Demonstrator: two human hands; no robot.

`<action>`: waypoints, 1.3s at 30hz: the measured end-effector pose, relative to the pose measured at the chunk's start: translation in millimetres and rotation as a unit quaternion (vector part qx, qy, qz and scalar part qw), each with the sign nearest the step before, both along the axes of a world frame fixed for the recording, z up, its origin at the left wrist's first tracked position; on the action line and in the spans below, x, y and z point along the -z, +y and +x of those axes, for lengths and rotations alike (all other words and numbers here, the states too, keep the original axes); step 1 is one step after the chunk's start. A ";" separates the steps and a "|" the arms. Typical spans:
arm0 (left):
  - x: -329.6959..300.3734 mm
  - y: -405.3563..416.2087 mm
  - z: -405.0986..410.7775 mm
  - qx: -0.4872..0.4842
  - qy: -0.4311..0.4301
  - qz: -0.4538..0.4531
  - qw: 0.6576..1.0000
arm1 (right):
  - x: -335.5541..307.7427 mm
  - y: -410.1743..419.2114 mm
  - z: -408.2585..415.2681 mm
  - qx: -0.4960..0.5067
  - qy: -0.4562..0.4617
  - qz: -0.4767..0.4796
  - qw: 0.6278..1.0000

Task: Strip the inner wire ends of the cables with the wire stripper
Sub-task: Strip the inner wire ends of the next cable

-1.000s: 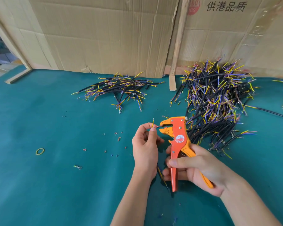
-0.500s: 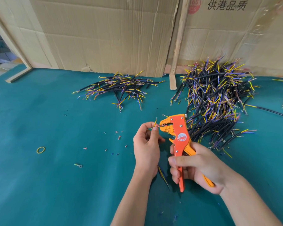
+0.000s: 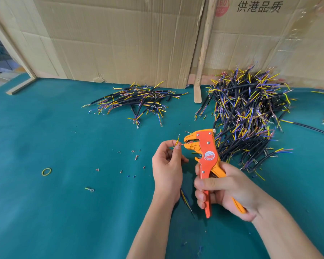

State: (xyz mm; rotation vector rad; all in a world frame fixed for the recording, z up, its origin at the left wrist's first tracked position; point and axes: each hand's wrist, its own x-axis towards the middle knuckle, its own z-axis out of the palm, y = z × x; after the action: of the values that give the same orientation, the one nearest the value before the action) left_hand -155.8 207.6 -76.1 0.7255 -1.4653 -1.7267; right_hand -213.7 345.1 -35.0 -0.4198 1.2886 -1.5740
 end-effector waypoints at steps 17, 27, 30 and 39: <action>1.0 -1.0 0.3 0.016 0.013 0.007 1.000 | 3.4 -7.3 6.2 0.017 -0.008 -0.003 1.000; 2.3 -2.0 -1.0 0.030 0.035 0.051 0.998 | 1.6 -3.3 0.4 0.030 -0.042 -0.046 0.998; 2.0 -3.3 -1.3 0.037 0.050 0.081 0.995 | -0.3 2.7 -8.3 0.038 -0.063 -0.028 0.997; 2.6 -4.6 -1.3 0.042 0.025 0.069 0.996 | -1.7 3.6 -5.1 -0.032 -0.069 0.003 0.997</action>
State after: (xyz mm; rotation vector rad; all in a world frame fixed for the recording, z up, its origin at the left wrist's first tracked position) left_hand -157.2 203.0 -78.7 0.6957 -1.3692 -1.9115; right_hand -218.8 348.7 -33.3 -0.3397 1.1632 -1.5188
